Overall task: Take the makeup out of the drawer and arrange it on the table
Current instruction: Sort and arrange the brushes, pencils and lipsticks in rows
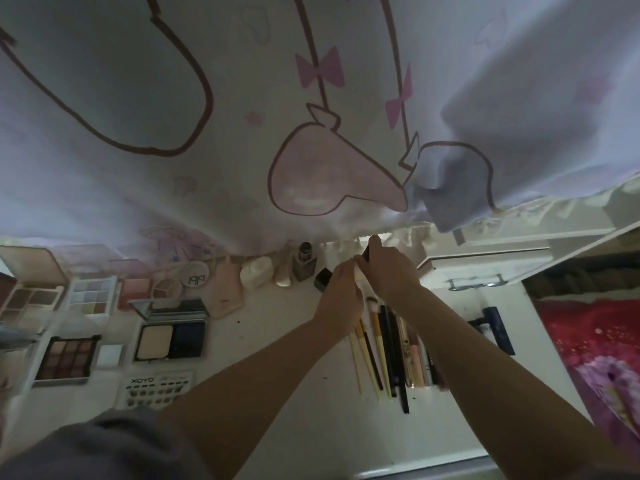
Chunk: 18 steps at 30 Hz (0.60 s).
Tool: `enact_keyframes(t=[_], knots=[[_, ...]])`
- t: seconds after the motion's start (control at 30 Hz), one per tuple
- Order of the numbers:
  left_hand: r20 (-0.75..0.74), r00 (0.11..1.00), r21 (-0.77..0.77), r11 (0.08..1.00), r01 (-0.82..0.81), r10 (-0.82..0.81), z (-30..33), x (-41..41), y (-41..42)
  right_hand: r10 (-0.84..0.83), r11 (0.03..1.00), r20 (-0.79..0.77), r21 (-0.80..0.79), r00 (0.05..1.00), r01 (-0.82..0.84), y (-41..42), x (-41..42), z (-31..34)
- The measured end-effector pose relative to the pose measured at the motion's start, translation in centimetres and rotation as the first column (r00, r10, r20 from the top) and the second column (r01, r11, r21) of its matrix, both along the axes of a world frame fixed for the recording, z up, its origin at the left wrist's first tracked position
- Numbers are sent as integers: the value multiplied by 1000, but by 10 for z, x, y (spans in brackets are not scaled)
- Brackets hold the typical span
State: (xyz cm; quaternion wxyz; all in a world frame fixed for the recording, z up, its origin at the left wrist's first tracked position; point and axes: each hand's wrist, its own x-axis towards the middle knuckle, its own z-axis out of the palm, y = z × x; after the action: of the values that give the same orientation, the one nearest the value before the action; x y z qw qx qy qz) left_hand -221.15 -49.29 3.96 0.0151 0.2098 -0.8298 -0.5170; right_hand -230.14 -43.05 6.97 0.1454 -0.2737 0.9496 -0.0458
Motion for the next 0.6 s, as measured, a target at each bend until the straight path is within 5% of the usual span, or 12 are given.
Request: enact_keyframes(t=[0.1, 0.2, 0.4, 0.6], knots=[[90, 996, -25, 999, 20, -18, -2, 0, 3, 28, 997, -36, -69, 999, -31, 10, 1, 14], [29, 1000, -48, 999, 10, -9, 12, 3, 2, 82, 965, -82, -242, 993, -100, 24, 5, 50], [-157, 983, 260, 956, 134, -95, 79, 29, 0, 109, 890, 23, -447, 994, -87, 46, 32, 125], [-187, 954, 134, 956, 261, -234, 122, 76, -7, 212, 848, 44, -505, 976, -162, 61, 66, 156]])
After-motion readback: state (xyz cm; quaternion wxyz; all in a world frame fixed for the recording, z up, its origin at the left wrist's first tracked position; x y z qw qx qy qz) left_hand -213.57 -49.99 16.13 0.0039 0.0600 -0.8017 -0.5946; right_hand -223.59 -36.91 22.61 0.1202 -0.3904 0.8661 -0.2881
